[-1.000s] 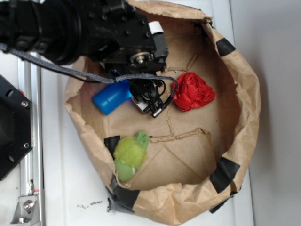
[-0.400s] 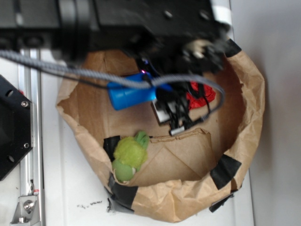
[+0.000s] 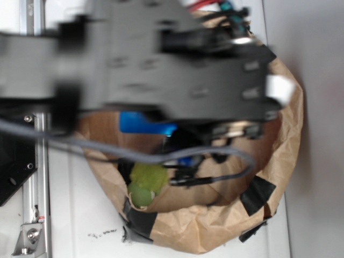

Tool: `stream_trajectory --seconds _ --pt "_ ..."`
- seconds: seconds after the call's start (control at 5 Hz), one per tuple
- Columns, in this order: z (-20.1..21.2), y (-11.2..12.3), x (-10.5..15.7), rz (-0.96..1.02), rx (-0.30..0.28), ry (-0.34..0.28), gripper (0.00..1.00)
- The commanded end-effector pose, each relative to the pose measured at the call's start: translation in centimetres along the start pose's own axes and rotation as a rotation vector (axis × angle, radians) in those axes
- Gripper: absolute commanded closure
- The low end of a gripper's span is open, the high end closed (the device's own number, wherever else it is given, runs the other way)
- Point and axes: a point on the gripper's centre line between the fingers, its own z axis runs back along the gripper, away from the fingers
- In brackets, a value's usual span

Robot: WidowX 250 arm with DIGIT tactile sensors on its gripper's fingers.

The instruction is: Grab the blue bottle.

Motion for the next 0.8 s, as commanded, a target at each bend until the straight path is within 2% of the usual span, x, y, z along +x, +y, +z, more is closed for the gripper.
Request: stream_trajectory --seconds 0.0,0.4,0.6 --pt "2.54 1.4 -0.11 0.079 -0.098 -0.18 1.0" --pt "2.01 1.68 -0.22 0.215 -0.113 -0.156 1.0" --pt "2.05 1.48 -0.35 0.199 -0.065 -0.151 1.0"
